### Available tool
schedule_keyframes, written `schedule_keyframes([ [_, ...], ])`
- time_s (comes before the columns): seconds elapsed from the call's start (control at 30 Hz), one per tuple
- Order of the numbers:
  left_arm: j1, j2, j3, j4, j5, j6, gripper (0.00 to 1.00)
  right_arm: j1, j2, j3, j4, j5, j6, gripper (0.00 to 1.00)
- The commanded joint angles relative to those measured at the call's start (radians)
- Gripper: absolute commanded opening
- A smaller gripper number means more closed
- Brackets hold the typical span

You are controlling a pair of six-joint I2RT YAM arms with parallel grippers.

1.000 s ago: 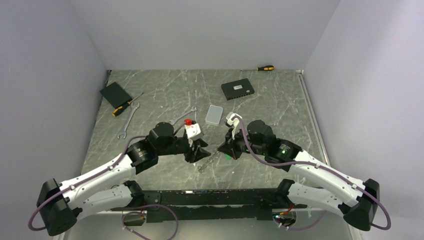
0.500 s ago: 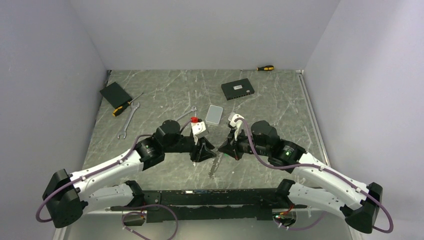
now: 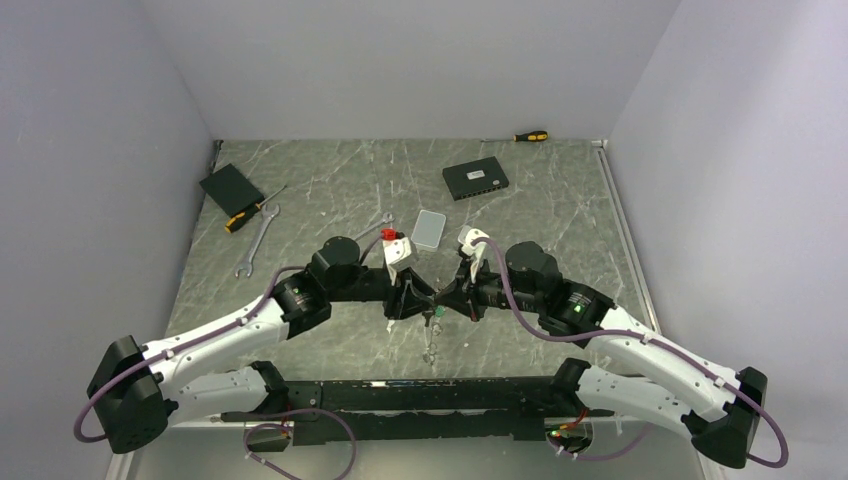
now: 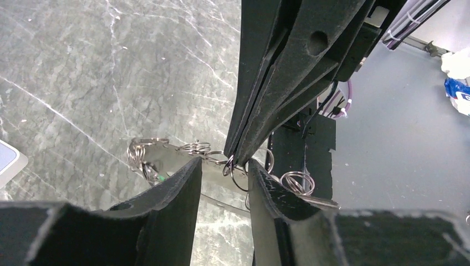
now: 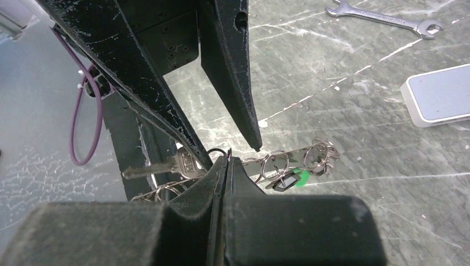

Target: Put the keys on the keyring

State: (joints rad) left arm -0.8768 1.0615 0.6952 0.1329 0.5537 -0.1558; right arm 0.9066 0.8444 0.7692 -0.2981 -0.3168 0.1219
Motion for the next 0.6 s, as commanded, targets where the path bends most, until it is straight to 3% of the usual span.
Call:
schedule_keyframes([
  [0.0,-0.001,0.013,0.044,0.053,0.007,-0.014,0.40,0.008,-0.025,0.009,0.108,-0.040,-0.006,0.00],
  [0.1,-0.001,0.014,0.043,0.059,-0.002,-0.012,0.33,0.008,-0.026,0.005,0.114,-0.049,0.000,0.00],
  [0.33,-0.001,0.020,0.041,0.055,0.004,-0.003,0.00,0.008,-0.034,-0.001,0.133,-0.042,0.011,0.00],
  [0.57,-0.001,-0.002,0.025,0.048,0.005,0.001,0.00,0.008,-0.047,-0.005,0.145,-0.018,0.013,0.00],
])
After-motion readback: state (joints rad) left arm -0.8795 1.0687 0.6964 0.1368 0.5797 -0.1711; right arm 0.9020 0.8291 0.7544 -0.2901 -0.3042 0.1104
